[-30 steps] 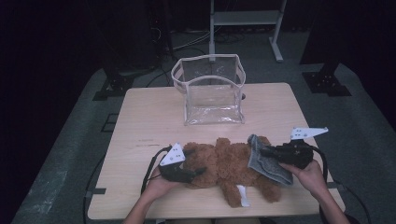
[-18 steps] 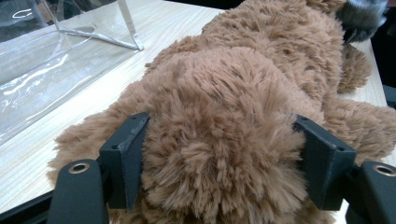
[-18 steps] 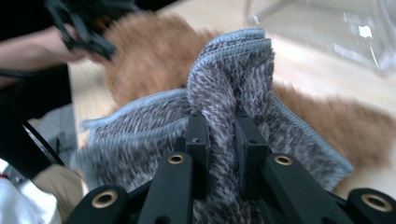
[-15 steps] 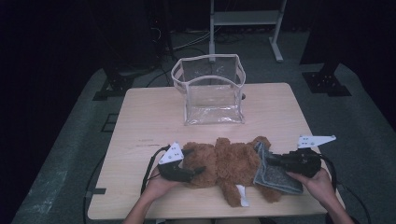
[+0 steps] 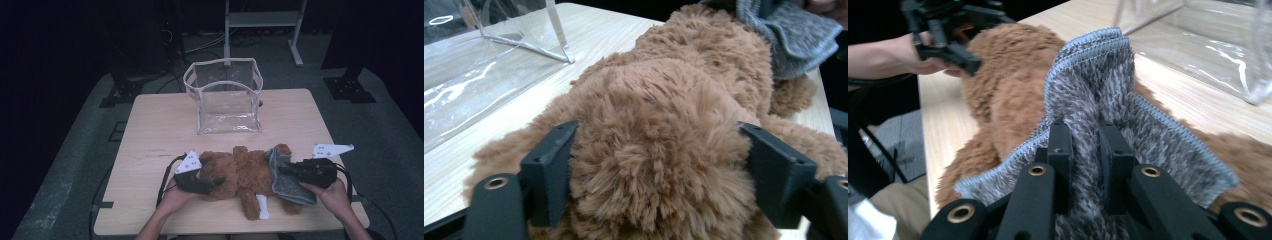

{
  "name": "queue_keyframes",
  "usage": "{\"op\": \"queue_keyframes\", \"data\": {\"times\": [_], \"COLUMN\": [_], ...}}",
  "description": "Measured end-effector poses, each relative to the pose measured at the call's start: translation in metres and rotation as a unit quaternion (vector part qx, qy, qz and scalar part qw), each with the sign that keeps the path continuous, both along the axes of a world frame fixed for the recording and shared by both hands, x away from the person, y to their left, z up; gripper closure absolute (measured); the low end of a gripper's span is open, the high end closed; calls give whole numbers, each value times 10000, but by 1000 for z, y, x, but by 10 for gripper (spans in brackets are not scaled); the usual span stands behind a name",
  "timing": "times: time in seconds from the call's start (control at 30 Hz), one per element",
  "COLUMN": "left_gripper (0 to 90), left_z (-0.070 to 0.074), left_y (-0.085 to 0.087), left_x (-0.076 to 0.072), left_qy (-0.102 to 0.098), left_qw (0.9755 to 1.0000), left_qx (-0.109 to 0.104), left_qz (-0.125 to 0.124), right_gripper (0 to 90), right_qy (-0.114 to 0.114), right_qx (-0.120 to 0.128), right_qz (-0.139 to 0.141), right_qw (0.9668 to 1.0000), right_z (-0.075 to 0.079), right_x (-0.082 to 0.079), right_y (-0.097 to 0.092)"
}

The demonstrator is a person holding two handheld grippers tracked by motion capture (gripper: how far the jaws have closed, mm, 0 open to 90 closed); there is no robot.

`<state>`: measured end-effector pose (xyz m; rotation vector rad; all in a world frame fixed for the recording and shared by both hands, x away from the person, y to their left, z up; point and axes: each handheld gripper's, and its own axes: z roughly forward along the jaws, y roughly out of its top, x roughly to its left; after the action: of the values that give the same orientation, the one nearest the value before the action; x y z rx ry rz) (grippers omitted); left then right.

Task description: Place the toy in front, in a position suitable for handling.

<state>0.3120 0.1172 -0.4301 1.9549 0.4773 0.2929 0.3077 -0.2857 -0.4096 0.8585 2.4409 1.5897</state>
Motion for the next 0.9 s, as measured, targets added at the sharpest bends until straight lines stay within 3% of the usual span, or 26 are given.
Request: {"op": "queue_keyframes", "data": {"times": [0.1,0.17,0.2,0.23,0.3,0.43,0.53,0.57,0.67,0.77,0.83,0.9], "left_gripper": [142,149,149,184,183,184,182,169,137,166,187,190], "left_z": [5,4,2,-2,-3,-1,-2,-2,-3,-6,-8,-7], "left_y": [7,12,13,11,8,-7,-10,-6,2,5,-2,-5], "left_x": [-4,-3,-2,0,1,2,1,0,-3,-2,-3,-4], "left_qy": [-133,-90,30,86,103,15,-53,-117,-115,-22,-65,-115], "left_qw": [9995,9996,9998,9998,9997,9994,9993,9992,9991,9992,9989,9988], "left_qx": [269,264,210,160,183,286,302,325,391,362,431,445], "left_qz": [-3,0,-41,-123,-134,-216,-211,-197,-132,-152,-192,-195], "right_gripper": [780,779,779,778,778,778,778,778,779,779,779,779], "right_qy": [4,-46,-138,-332,-388,-552,-509,-351,-245,-243,-418,-430], "right_qx": [-110,-120,-113,-36,-19,-101,-272,-459,-555,-576,-630,-609], "right_qz": [-88,-120,-102,-23,22,294,359,281,169,88,212,289], "right_qw": [9999,9998,9998,9994,9992,9980,9977,9979,9980,9980,9969,9968], "right_z": [2,8,14,27,31,44,40,32,25,29,41,45], "right_x": [1,-2,-4,-8,-8,-5,3,8,10,7,1,0], "right_y": [-5,-7,-7,-3,0,28,43,47,42,38,48,56]}}
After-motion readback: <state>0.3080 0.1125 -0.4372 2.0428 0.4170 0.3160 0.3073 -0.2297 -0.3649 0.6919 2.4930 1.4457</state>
